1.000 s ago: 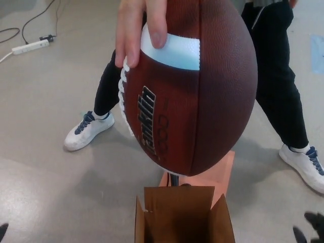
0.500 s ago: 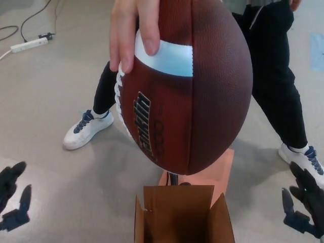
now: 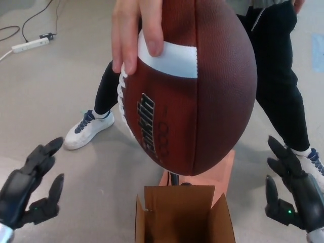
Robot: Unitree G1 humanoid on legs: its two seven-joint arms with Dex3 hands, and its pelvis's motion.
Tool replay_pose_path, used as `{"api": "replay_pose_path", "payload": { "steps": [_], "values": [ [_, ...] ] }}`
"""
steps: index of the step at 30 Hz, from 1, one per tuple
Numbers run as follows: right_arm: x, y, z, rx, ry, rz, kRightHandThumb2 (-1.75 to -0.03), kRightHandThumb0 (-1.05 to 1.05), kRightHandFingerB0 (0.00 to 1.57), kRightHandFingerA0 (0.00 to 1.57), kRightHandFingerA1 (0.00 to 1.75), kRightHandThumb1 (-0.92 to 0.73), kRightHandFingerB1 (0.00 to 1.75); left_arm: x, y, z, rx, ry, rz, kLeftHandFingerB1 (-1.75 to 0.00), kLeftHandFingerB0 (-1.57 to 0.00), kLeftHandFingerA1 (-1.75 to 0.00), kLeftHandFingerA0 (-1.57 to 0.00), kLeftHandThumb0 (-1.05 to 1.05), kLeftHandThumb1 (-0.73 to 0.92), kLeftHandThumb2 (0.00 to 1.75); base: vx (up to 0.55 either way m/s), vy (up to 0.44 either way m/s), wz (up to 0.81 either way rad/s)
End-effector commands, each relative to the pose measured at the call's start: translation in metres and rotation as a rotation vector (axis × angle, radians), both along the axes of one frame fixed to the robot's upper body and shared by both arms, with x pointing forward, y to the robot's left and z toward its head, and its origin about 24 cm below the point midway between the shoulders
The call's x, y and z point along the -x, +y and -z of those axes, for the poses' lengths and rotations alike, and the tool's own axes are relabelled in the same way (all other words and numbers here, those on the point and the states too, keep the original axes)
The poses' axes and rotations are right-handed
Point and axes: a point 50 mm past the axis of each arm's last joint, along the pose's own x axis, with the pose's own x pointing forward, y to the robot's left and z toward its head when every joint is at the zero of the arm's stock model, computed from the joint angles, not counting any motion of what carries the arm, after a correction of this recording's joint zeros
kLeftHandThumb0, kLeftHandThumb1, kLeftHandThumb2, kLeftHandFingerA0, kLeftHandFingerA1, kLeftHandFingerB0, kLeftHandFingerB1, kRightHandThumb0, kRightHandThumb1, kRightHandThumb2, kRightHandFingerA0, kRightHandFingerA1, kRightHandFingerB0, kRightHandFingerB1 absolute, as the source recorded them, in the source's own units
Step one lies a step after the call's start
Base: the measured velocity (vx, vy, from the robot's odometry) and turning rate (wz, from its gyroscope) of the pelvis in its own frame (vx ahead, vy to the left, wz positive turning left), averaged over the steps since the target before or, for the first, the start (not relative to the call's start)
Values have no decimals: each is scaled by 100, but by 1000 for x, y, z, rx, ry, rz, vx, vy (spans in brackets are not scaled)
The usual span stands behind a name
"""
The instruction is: Use both hands to pick up a football from a person and place it into a container beneath
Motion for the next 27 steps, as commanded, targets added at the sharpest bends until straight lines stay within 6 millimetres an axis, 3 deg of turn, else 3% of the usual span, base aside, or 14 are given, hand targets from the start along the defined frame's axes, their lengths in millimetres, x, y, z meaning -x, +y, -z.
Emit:
{"api": "replay_pose_path", "payload": {
  "steps": [1, 11, 13, 14, 15, 16, 17, 20, 21, 25, 26, 27],
  "values": [
    [54, 50, -115, -106, -542, -311, -115, -95, 0, 8, 26, -81, 16, 47, -74, -110, 253, -435, 397, -19, -2, -24, -12, -92, 82, 116, 0, 0, 0],
    [58, 64, -129, -105, -578, -344, -115, -90, 0, 7, 25, -78, 18, 54, -89, -130, 254, -509, 460, -19, 0, -26, -15, -93, 84, 117, 0, 0, 0],
    [58, 68, -136, -111, -604, -361, -115, -88, 0, 8, 27, -78, 19, 54, -94, -136, 251, -511, 483, -24, -6, -25, -10, -90, 78, 107, 0, 0, 0],
    [59, 68, -138, -114, -608, -365, -77, -88, 0, 9, 24, -92, 2, 55, -95, -138, 248, -513, 484, -26, -3, -29, -11, -86, 76, 112, 0, 0, 0],
    [59, 68, -138, -114, -610, -367, -77, -88, 0, 9, 24, -92, 2, 55, -96, -138, 247, -515, 484, -26, -3, -29, -11, -86, 76, 112, 0, 0, 0],
    [60, 69, -141, -118, -616, -372, -117, -96, 0, 17, 27, -84, 14, 55, -98, -141, 248, -523, 492, -23, 0, -28, -14, -89, 79, 115, 0, 0, 0],
    [61, 70, -143, -123, -622, -378, -79, -89, 0, 12, 24, -92, 6, 55, -100, -144, 250, -533, 504, -20, 0, -26, -16, -93, 82, 116, 0, 0, 0],
    [62, 71, -146, -131, -629, -383, -75, -88, 0, 11, 25, -92, 8, 54, -103, -147, 253, -537, 512, -20, 0, -25, -16, -94, 82, 116, 0, 0, 0],
    [63, 71, -149, -129, -653, -390, -116, -93, 0, 18, 29, -84, 14, 54, -105, -150, 252, -545, 517, -22, 0, -24, -16, -94, 81, 116, 0, 0, 0],
    [66, 71, -153, -129, -663, -397, -116, -94, 0, 16, 28, -84, 15, 54, -108, -154, 250, -548, 521, -22, 0, -24, -17, -93, 80, 115, 0, 0, 0],
    [66, 72, -155, -139, -672, -406, -76, -86, 0, 10, 24, -92, 4, 52, -109, -155, 246, -559, 517, -26, 0, -27, -13, -87, 76, 114, 0, 0, 0],
    [67, 72, -157, -144, -674, -412, -117, -97, 0, 13, 22, -85, 12, 53, -110, -156, 250, -559, 517, -27, 0, -26, -13, -86, 76, 113, 0, 0, 0]
  ]
}}
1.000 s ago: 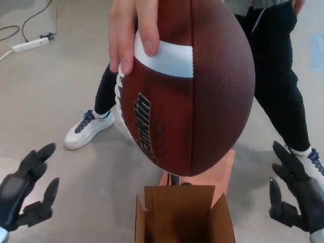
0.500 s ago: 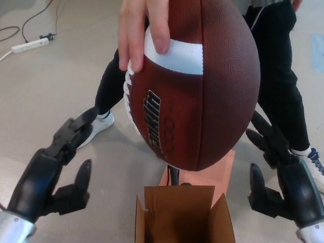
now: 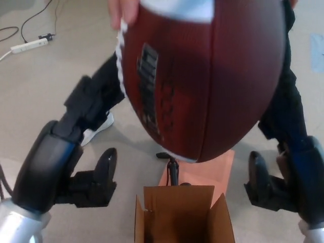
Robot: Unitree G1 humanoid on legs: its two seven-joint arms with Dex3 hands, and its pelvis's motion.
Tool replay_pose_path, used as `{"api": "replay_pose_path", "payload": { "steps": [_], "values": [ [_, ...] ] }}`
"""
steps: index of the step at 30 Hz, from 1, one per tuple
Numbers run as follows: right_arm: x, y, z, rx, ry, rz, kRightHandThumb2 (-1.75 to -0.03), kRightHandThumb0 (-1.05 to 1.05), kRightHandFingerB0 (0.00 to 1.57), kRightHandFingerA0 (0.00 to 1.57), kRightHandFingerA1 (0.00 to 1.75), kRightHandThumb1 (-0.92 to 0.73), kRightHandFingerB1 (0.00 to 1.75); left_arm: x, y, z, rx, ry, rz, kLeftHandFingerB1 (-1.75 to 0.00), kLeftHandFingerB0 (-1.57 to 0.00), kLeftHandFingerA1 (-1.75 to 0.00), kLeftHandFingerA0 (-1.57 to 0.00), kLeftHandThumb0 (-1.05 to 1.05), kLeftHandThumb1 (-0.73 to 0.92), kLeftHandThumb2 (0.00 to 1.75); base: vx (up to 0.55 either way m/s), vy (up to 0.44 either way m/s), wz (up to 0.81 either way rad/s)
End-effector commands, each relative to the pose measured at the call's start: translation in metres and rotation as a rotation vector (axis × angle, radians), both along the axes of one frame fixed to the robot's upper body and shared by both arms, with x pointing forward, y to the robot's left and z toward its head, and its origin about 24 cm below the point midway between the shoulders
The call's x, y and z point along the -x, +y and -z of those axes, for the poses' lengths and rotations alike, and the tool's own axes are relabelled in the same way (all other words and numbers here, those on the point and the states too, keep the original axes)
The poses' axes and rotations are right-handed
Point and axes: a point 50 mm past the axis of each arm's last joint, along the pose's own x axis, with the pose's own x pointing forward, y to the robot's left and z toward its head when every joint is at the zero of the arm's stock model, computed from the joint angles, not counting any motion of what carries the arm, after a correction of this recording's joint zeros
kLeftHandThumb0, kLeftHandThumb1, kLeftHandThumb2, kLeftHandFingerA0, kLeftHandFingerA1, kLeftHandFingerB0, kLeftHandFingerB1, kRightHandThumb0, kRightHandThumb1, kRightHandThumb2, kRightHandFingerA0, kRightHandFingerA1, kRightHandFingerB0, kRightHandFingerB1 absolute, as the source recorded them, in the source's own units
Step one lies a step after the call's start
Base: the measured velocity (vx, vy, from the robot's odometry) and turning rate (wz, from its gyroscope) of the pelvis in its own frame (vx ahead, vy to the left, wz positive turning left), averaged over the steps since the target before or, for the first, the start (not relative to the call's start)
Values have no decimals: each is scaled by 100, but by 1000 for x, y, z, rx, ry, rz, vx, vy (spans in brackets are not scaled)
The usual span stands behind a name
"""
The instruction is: Use both hands to pick up a football from a person and place it into a container beneath
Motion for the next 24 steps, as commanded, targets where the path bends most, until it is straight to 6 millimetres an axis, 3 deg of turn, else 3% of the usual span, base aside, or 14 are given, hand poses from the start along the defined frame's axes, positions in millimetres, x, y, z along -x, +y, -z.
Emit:
{"api": "replay_pose_path", "payload": {
  "steps": [1, 5, 6, 7, 9, 10, 11, 12, 14, 16, 18, 21, 22, 24],
  "values": [
    [20, 13, -31, -1, -143, -135, -117, -97, 0, 13, 22, -85, 12, 8, -19, -20, 33, -7, 127, -27, 0, -26, -13, -86, 76, 113, 0, 0, 0],
    [21, 12, -31, 4, -135, -132, -118, -102, 0, 7, 17, -90, 5, 8, -23, -21, 33, -1, 138, -29, -4, -27, -10, -85, 76, 111, 0, 0, 0],
    [20, 12, -31, 4, -131, -132, -75, -86, 0, 9, 24, -92, 2, 9, -24, -21, 33, -4, 136, -30, 0, -30, -7, -81, 73, 112, 0, 0, 0],
    [19, 13, -30, 3, -122, -127, -116, -100, 0, 10, 23, -89, 8, 10, -26, -21, 33, 0, 137, -26, 0, -30, -15, -90, 79, 114, 0, 0, 0],
    [15, 17, -29, 5, -115, -111, -116, -92, 0, 13, 27, -84, 13, 10, -29, -21, 31, 15, 143, -27, 0, -26, -14, -88, 77, 114, 0, 0, 0],
    [13, 19, -30, 13, -122, -106, -91, -89, 0, 12, 26, -80, 5, 9, -30, -21, 29, 19, 141, -31, 0, -28, -8, -80, 72, 112, 0, 0, 0],
    [12, 20, -31, 21, -128, -103, -91, -89, 0, 12, 26, -80, 5, 9, -31, -21, 26, 20, 137, -31, 0, -28, -8, -80, 72, 112, 0, 0, 0],
    [10, 25, -31, 19, -123, -112, -117, -95, 1, 15, 22, -88, 9, 8, -32, -20, 23, 18, 131, -31, 0, -28, -8, -80, 72, 111, 0, 0, 0],
    [6, 36, -30, -6, -91, -149, -115, -89, 0, 8, 19, -84, 14, 6, -37, -16, 25, 24, 126, -27, 0, -25, -17, -88, 77, 113, 0, 0, 0],
    [-3, 50, -24, -55, -13, -198, -116, -92, 0, 0, 5, -86, 13, 0, -44, -9, 13, 43, 100, -22, -7, -12, -7, -92, 84, 113, 0, 0, 0],
    [-12, 58, -19, -69, 26, -195, -116, -86, 0, 0, 11, -84, 15, -6, -48, -2, 5, 69, 70, -23, -3, -14, -1, -86, 83, 114, 0, 0, 0],
    [-19, 63, -12, -79, 55, -183, -95, -83, 0, 0, 1, -76, 10, -12, -50, 4, 4, 80, 47, -23, -6, -15, 0, -83, 83, 115, 0, 0, 0],
    [-22, 64, -8, -91, 81, -174, -116, -86, 0, 0, 11, -83, 14, -17, -52, 9, 24, 101, 41, -24, -12, -15, 0, -82, 80, 114, 0, 0, 0],
    [-27, 67, 2, -111, 135, -152, -115, -83, 0, 0, 14, -81, 17, -24, -54, 19, 61, 147, 18, -25, -15, -15, 0, -85, 81, 113, 0, 0, 0]
  ]
}}
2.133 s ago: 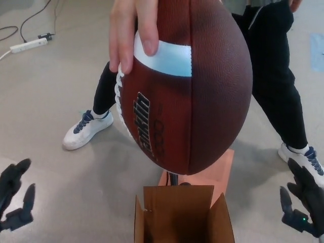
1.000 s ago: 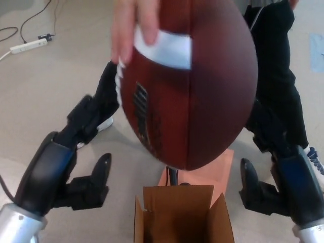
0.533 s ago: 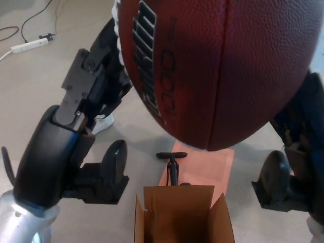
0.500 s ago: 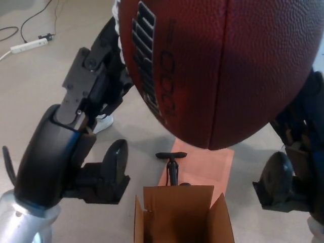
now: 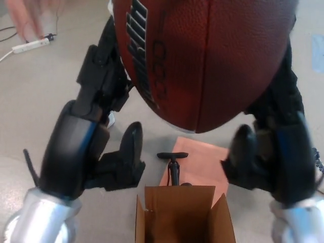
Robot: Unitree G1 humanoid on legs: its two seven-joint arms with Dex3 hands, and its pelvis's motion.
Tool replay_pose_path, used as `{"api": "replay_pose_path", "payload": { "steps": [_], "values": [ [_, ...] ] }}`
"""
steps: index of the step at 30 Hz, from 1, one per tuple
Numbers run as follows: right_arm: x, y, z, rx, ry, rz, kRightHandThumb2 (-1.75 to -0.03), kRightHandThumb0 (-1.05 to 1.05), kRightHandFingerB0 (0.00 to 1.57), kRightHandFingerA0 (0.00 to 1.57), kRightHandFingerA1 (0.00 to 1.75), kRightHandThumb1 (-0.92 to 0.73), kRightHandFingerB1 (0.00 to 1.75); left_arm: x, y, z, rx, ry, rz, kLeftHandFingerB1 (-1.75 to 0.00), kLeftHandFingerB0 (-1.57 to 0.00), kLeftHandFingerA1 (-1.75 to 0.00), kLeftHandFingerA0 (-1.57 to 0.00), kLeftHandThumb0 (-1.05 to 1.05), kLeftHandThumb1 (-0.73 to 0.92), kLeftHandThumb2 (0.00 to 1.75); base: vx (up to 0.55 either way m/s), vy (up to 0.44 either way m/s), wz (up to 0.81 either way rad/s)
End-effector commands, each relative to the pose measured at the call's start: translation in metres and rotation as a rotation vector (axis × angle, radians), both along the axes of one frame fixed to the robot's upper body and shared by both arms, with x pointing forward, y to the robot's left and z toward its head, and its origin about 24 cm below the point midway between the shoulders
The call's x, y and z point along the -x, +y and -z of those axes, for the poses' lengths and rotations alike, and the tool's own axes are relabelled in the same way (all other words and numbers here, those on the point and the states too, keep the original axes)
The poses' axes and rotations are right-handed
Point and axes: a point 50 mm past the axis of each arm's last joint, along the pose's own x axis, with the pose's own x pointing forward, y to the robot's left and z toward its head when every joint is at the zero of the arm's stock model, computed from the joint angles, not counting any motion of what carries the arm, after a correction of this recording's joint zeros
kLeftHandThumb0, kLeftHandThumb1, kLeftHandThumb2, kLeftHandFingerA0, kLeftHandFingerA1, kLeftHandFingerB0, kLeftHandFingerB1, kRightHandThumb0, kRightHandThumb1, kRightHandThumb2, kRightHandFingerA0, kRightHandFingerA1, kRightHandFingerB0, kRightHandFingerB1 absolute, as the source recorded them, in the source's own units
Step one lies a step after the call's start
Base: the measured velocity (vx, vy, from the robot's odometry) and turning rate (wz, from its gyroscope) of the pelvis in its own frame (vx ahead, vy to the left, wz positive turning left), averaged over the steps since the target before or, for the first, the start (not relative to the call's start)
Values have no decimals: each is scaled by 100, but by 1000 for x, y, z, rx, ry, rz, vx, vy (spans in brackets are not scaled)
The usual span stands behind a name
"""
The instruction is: Use both hands to pick up a football from a person and place it into a container beneath
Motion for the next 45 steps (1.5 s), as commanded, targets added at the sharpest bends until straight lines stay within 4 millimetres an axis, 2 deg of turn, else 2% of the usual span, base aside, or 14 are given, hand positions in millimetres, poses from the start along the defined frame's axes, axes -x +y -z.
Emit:
{"api": "replay_pose_path", "payload": {
  "steps": [1, 4, 5, 10, 11, 16, 17, 18, 21, 27, 31, 40, 42, 45],
  "values": [
    [-12, 31, 16, 61, 89, -91, -76, -81, 0, 0, 13, -92, 19, -16, -26, 27, -65, 98, 37, -28, -5, -23, -1, -74, 75, 109, 0, 0, 0],
    [-17, 32, 25, 57, 124, -73, -76, -81, 0, 0, 13, -92, 18, -22, -27, 37, -61, 132, 18, -28, -5, -23, -1, -75, 75, 109, 0, 0, 0],
    [-20, 31, 30, 54, 165, -70, -117, -86, 0, 0, 11, -83, 14, -25, -26, 43, -61, 148, 17, -28, -9, -23, 0, -75, 76, 113, 0, 0, 0],
    [-26, 28, 43, 41, 237, -71, -116, -82, 0, 0, 13, -82, 15, -34, -24, 55, -65, 193, 11, -25, -7, -23, -1, -77, 92, 75, 0, 0, 0],
    [-27, 28, 45, 37, 245, -71, -115, -81, 0, 0, 13, -81, 15, -35, -23, 57, -70, 205, 4, -29, -5, -26, -1, -72, 75, 109, 0, 0, 0],
    [-35, 23, 57, 40, 268, -50, -116, -84, 0, 0, 10, -85, 12, -43, -22, 68, -112, 228, -29, -28, -12, -19, 0, -81, 83, 115, 0, 0, 0],
    [-36, 21, 61, 42, 279, -41, -76, -78, 0, 0, 11, -92, 15, -45, -22, 71, -121, 234, -30, -27, -11, -18, 0, -82, 83, 115, 0, 0, 0],
    [-37, 19, 66, 45, 295, -31, -102, -82, 0, 0, 8, -79, 12, -46, -22, 76, -129, 244, -30, -27, -12, -19, 0, -82, 83, 115, 0, 0, 0],
    [-39, 17, 70, 41, 303, -25, -97, -80, 0, 0, 10, -76, 15, -49, -22, 80, -135, 247, -32, -27, -13, -20, -1, -82, 83, 114, 0, 0, 0],
    [-46, 8, 87, 8, 370, -31, -116, -85, 0, 0, 9, -86, 10, -58, -23, 100, -161, 333, -24, -34, -5, -28, -3, -73, 76, 114, 0, 0, 0],
    [-52, -9, 106, 50, 466, 33, -118, -88, 0, 0, 12, -83, 11, -68, -16, 117, -230, 435, -1, -23, -9, -18, -9, -90, 82, 116, 0, 0, 0],
    [-60, -88, 131, -23, 561, 317, -119, -90, 0, 0, 10, -90, 8, -80, 60, 168, -378, 666, -137, -13, -8, -12, -8, -93, 88, 119, 0, 0, 0],
    [-61, -120, 132, -19, 566, 410, -120, -90, 0, 0, 13, -90, 7, -80, 91, 179, -388, 736, -221, -16, -1, -15, 0, -84, 86, 119, 0, 0, 0],
    [-61, -134, 132, -17, 568, 439, -121, -90, 0, 0, 11, -91, 7, -79, 111, 181, -418, 748, -284, -15, -7, -19, -8, -83, 89, 117, 0, 0, 0]
  ]
}}
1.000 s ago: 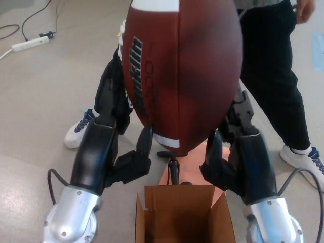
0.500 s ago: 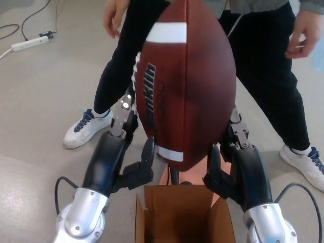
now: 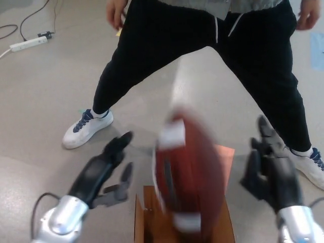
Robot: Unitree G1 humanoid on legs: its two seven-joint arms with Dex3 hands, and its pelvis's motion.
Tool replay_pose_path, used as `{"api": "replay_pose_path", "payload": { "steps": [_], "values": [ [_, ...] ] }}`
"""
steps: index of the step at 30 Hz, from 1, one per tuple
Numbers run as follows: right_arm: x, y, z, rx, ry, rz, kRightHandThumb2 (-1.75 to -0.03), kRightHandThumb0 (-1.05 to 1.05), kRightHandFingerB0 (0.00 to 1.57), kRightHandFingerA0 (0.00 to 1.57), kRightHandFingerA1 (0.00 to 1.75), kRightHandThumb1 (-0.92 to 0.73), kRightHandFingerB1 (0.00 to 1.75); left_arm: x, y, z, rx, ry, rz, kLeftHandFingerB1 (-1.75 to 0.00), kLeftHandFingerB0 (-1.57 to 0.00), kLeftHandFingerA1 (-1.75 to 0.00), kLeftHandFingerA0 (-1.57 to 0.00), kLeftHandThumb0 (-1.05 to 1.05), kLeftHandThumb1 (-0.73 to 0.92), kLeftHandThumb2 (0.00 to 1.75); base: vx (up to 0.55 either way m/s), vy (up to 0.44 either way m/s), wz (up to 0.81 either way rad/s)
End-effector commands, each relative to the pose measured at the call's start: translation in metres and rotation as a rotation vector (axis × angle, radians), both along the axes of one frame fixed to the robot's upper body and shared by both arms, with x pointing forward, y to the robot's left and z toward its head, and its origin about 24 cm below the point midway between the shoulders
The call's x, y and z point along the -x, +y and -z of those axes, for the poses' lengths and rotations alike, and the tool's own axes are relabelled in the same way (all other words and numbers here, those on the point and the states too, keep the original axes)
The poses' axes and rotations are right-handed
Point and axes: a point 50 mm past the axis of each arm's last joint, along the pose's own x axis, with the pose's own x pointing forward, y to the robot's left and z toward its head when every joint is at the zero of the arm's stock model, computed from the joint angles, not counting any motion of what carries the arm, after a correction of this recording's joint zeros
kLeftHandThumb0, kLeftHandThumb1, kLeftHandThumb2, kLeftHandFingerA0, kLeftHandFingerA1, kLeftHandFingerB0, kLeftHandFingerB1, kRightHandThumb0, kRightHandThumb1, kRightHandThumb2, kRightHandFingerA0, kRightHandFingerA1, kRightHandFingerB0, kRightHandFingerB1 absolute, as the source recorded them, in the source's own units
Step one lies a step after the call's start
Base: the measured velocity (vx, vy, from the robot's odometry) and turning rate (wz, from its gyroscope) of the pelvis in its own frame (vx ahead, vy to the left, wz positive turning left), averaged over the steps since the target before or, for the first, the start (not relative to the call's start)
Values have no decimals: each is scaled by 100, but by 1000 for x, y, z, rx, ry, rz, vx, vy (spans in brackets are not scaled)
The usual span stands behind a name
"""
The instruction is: Use both hands to pick up a football from a person and place it into a container beneath
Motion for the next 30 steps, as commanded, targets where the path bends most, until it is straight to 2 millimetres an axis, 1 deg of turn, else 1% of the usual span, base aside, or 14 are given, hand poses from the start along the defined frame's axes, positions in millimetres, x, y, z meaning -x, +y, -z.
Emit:
{"api": "replay_pose_path", "payload": {
  "steps": [1, 2, 3, 4, 8, 13, 14, 20, 23, 24, 25, 27, 29, 30],
  "values": [
    [-4, -56, -7, 4, -55, 135, -121, -90, 0, 0, 11, -91, 7, -1, 59, 7, -106, 23, -68, -15, -7, -19, -8, -83, 89, 117, 0, 0, 0],
    [-5, -62, -8, 9, -51, 151, -120, -89, 0, 0, 12, -91, 7, -1, 74, 9, -123, 42, -119, -14, -6, -17, -6, -86, 89, 119, 0, 0, 0],
    [-5, -64, -8, 10, -50, 155, -120, -89, 0, 0, 12, -91, 7, 0, 78, 9, -127, 47, -133, -14, -6, -17, -6, -86, 89, 119, 0, 0, 0],
    [-6, -66, -8, 13, -47, 163, -120, -88, 0, 0, 12, -91, 8, 0, 86, 10, -126, 59, -161, -13, 0, -15, 0, -85, 90, 120, 0, 0, 0],
    [-7, -68, -3, 28, -31, 169, -121, -89, 0, 1, 13, -92, 7, 4, 108, 15, -134, 91, -246, -14, 0, -13, 0, -82, 92, 122, 0, 0, 0],
    [-9, -66, -2, 26, -33, 163, -121, -90, 0, 1, 14, -91, 7, 8, 119, 20, -134, 136, -300, -15, 0, -14, 0, -83, 91, 121, 0, 0, 0],
    [-10, -65, -3, 26, -39, 162, -120, -89, 0, 0, 13, -91, 7, 10, 123, 22, -137, 151, -316, -15, -4, -16, -4, -84, 92, 120, 0, 0, 0],
    [-20, -66, -10, 9, -59, 172, -119, -89, 0, 1, 13, -89, 9, 8, 132, 19, -134, 152, -350, -16, -3, -18, -4, -80, 92, 121, 0, 0, 0],
    [-30, -74, -8, 31, -34, 203, -117, -84, 0, 1, 17, -87, 12, 11, 137, 19, -107, 158, -374, -18, -6, -24, -7, -78, 90, 118, 0, 0, 0],
    [-31, -79, -4, 65, -6, 217, -118, -82, 0, 1, 18, -89, 12, 12, 138, 19, -106, 159, -378, -26, -1, -36, -2, -67, 85, 118, 0, 0, 0],
    [-31, -83, 0, 98, 23, 228, -118, -82, 0, 1, 18, -89, 12, 13, 139, 19, -111, 158, -379, -26, -1, -36, -2, -67, 85, 118, 0, 0, 0],
    [-23, -95, 27, 122, 215, 264, -114, -86, 6, 7, 22, -86, 13, 17, 144, 21, -103, 167, -406, -26, -2, -36, -3, -68, 84, 118, 0, 0, 0],
    [-23, -94, 31, 119, 245, 263, -114, -86, 6, 7, 22, -86, 13, 17, 146, 20, -103, 164, -411, -26, -2, -36, -3, -68, 84, 118, 0, 0, 0],
    [-9, -96, 54, 167, 422, 230, -113, -85, 7, 7, 25, -85, 14, 21, 157, 20, -112, 201, -461, -24, -7, -30, -5, -78, 88, 120, 0, 0, 0]
  ]
}}
